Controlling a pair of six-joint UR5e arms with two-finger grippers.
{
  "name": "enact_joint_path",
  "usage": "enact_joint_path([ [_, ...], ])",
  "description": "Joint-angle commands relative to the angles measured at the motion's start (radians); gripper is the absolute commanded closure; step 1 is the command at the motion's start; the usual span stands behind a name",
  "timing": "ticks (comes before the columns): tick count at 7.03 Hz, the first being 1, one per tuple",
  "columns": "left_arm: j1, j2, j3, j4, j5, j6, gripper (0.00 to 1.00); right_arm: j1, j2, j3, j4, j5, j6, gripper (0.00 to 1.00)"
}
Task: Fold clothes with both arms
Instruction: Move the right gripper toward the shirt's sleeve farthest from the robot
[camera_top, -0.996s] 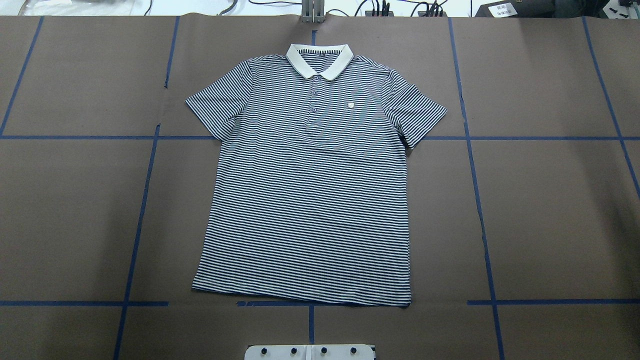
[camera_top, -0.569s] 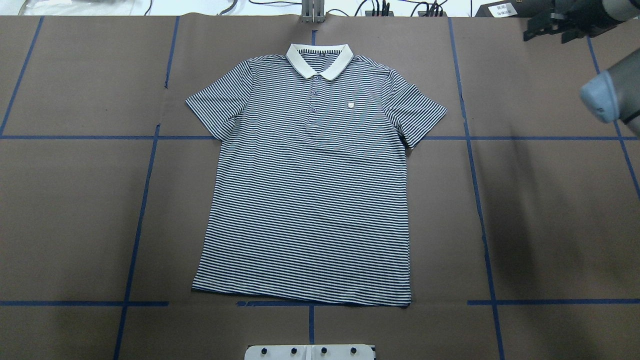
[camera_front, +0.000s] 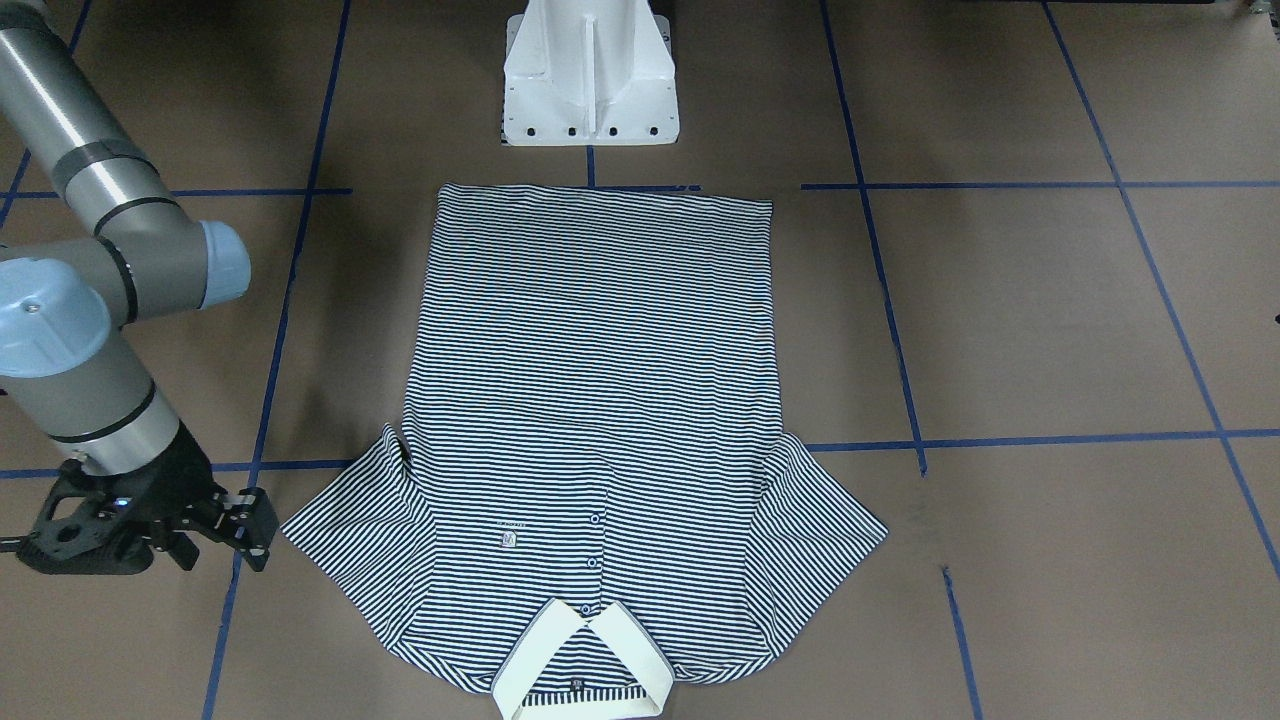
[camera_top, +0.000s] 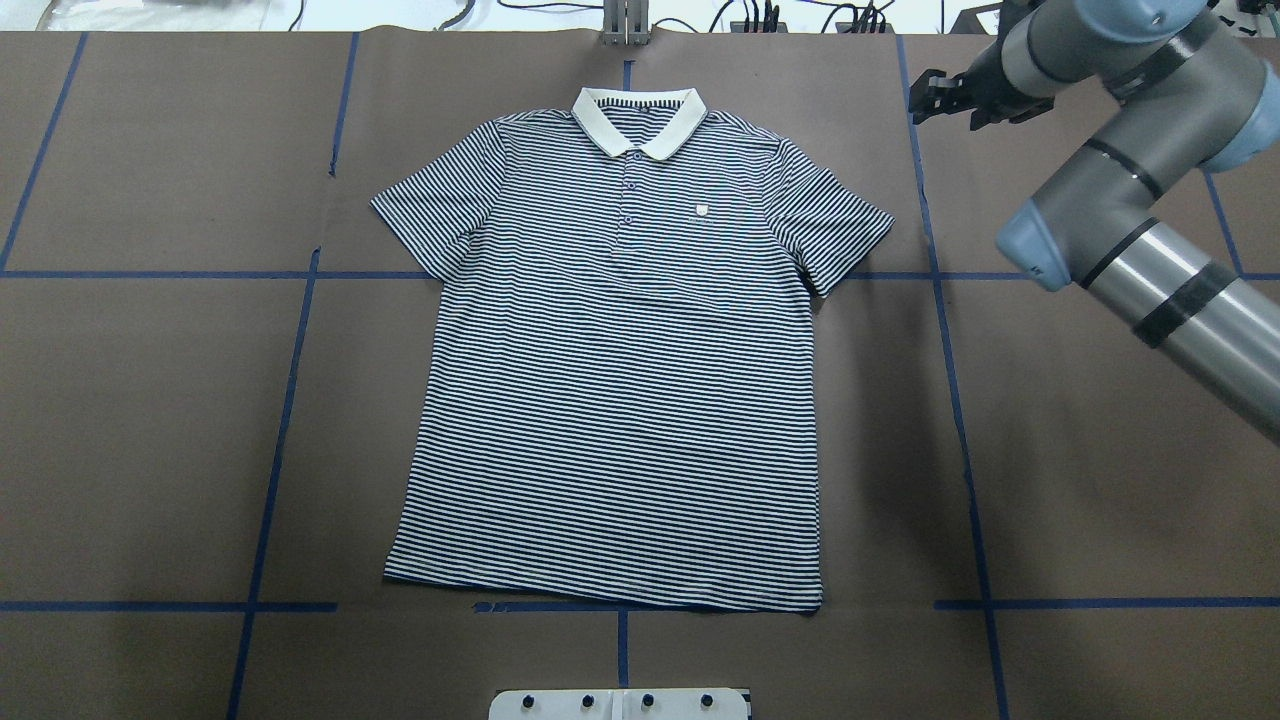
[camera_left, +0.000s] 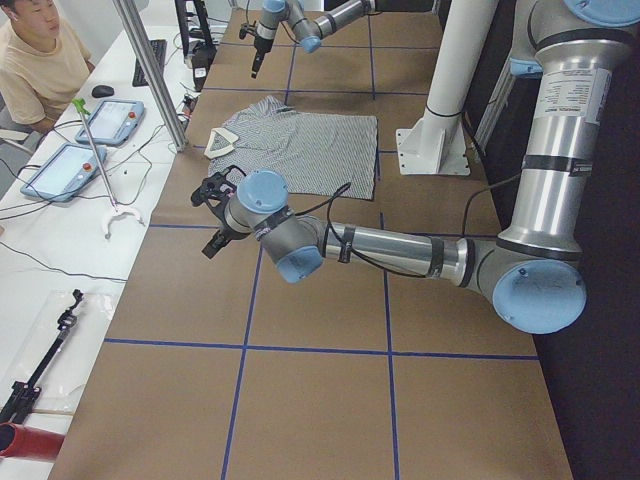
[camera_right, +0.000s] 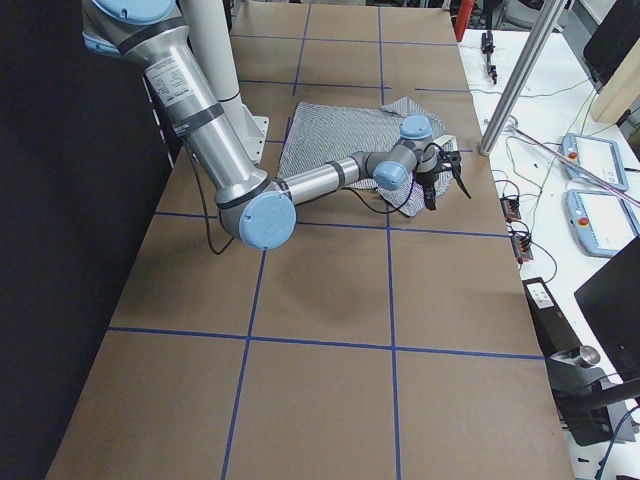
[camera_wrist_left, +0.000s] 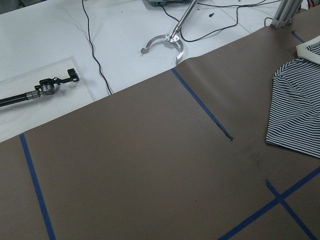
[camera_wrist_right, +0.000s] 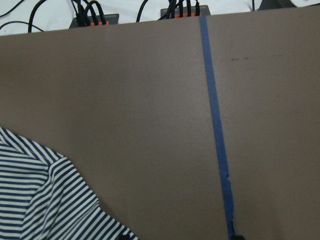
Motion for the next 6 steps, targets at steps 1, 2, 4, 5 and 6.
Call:
enact_joint_path([
  [1, 0.009, -0.002, 0.0, 0.001, 0.0, 0.0, 0.0, -0.068, 0.0, -0.048, 0.054, -0.046, 0.04, 0.28],
  [2, 0.009, -0.002, 0.0, 0.001, 0.0, 0.0, 0.0, -0.071, -0.009, -0.048, 0.055, -0.044, 0.038, 0.32],
  [4, 0.009, -0.002, 0.001, 0.001, 0.0, 0.0, 0.0, -0.074, -0.02, -0.048, 0.055, -0.046, 0.04, 0.36],
  [5, 0.01, -0.002, 0.001, -0.001, 0.0, 0.0, 0.0, -0.076, -0.026, -0.048, 0.055, -0.046, 0.04, 0.36],
  [6, 0.011, -0.002, 0.001, -0.001, 0.0, 0.0, 0.0, -0.079, -0.027, -0.048, 0.055, -0.053, 0.04, 0.37],
])
